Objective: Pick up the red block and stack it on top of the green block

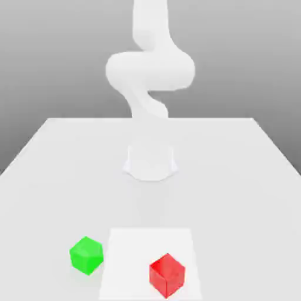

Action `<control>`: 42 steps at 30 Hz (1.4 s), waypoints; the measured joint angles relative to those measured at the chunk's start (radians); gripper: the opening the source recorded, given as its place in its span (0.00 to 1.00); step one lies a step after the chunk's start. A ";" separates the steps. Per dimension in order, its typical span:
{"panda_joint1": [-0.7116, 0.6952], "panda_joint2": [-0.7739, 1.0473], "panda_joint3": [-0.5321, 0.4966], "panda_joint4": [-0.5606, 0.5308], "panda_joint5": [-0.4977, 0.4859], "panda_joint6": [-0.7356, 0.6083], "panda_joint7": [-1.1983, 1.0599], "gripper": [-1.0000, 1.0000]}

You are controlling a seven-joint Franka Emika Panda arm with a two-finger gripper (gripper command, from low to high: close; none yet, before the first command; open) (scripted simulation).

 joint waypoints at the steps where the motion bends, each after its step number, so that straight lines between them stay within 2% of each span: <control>1: -0.016 0.039 0.017 -0.008 -0.004 0.016 0.039 0.50; 10: -0.121 0.365 0.140 -0.079 -0.062 0.144 0.381 0.50; 16: -0.143 0.588 0.173 -0.126 -0.112 0.230 0.620 0.50; 24: -0.122 0.868 0.173 -0.188 -0.096 0.350 0.873 0.50; 29: -0.081 1.048 0.120 -0.170 -0.161 0.486 0.951 0.50; 30: -0.072 1.074 0.109 -0.166 -0.172 0.507 0.959 0.00; 37: -0.071 1.075 0.108 -0.166 -0.172 0.510 0.960 0.00; 42: -0.106 0.917 0.155 -0.194 -0.090 0.382 0.897 0.00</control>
